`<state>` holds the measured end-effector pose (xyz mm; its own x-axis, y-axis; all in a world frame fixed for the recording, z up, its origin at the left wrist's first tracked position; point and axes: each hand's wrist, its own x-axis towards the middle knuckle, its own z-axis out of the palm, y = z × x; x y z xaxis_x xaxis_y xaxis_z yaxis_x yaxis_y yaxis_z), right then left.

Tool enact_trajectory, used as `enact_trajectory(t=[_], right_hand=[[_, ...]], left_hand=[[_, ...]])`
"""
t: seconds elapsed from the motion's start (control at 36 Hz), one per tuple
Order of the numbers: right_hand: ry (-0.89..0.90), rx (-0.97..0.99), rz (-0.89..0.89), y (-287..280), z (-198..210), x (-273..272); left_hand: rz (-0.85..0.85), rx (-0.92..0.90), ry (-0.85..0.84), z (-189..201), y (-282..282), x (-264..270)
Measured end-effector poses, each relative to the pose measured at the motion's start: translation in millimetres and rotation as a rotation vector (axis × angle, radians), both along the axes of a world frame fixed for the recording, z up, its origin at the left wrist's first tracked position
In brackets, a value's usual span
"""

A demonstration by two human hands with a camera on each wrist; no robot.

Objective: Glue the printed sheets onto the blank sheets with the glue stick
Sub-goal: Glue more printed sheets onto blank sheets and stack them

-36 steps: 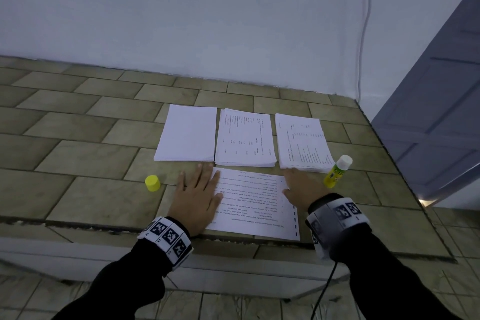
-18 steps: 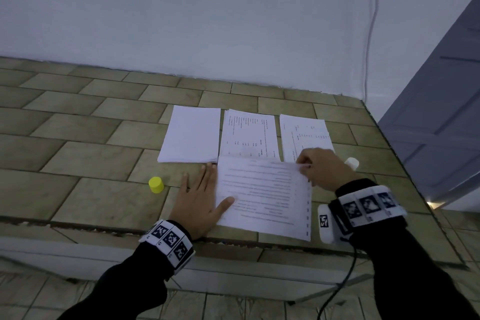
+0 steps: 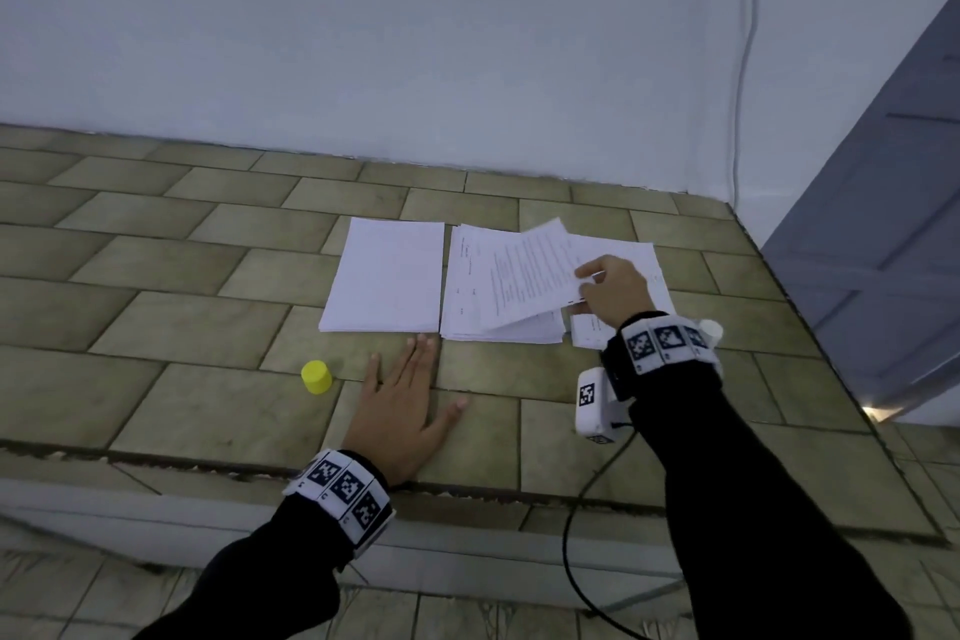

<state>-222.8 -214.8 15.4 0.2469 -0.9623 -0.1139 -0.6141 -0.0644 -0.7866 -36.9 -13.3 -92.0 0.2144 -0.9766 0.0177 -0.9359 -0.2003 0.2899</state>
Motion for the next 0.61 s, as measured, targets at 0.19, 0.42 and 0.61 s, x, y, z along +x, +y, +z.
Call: enact_trajectory(t=[0.19, 0.42, 0.61], right_hand=[[0.210, -0.052, 0.071, 3.4, -26.3, 24.7], [0.617, -0.161, 0.205, 14.5, -38.2, 38.9], [0.626, -0.176, 0.212, 24.3, -37.3, 25.8]], left_hand=[[0.002, -0.007, 0.016, 1.9, 0.6, 0.5], [0.009, 0.011, 0.025, 6.1, 1.4, 1.3], [0.009, 0.045, 0.185, 14.6, -0.4, 5.6]])
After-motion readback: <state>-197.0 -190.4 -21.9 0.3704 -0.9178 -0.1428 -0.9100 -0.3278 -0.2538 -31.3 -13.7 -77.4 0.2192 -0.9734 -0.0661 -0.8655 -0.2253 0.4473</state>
